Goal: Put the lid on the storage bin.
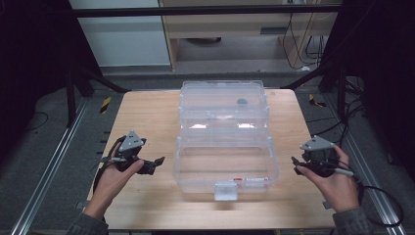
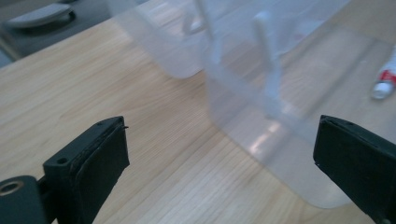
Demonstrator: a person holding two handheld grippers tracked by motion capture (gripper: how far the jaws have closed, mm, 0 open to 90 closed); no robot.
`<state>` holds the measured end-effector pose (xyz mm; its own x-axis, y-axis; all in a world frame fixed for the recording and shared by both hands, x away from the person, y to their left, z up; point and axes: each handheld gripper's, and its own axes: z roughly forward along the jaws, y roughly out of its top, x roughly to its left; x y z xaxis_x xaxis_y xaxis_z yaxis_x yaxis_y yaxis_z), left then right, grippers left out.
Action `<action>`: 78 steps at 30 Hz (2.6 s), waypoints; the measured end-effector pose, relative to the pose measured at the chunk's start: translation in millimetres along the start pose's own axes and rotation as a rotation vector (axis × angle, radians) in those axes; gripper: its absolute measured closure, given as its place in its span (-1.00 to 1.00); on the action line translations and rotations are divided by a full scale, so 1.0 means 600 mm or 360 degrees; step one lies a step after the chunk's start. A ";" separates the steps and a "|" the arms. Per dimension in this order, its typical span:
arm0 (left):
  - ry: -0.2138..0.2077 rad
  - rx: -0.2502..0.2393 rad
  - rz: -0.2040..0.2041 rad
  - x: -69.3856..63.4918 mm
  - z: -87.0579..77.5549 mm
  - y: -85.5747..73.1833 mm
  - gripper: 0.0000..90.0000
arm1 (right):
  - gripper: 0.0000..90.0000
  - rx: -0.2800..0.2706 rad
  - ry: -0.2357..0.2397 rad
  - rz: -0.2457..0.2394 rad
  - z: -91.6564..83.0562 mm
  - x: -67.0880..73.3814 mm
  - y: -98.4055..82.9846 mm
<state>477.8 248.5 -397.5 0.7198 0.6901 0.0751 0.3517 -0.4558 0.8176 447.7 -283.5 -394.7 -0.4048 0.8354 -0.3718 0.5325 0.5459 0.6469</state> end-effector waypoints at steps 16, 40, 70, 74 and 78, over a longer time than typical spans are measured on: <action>-0.0135 0.0049 0.0330 -0.080 0.022 0.088 -0.94 | -0.15 -0.0057 0.0247 -0.0425 -0.041 -0.040 0.175; -0.0378 0.0301 0.0603 -0.144 0.062 0.108 -0.88 | 0.33 0.0037 0.0567 -0.0966 0.034 0.023 0.338; -0.0461 0.0475 0.0736 -0.169 0.086 0.083 -0.84 | 0.64 0.0228 0.0681 -0.1204 0.088 0.036 0.346; -0.0465 0.0453 0.0723 -0.167 0.083 0.085 -0.79 | 0.70 0.0232 0.0676 -0.1215 0.087 0.038 0.348; -0.0479 0.0422 0.0704 -0.159 0.073 0.090 -0.63 | 0.75 0.0246 0.0665 -0.1213 0.088 0.037 0.350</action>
<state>454.3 133.1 -385.5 0.9563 0.2309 0.1792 0.0895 -0.8150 0.5724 589.4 -146.9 -302.3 -0.9135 0.1655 -0.3717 0.0892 0.9728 0.2138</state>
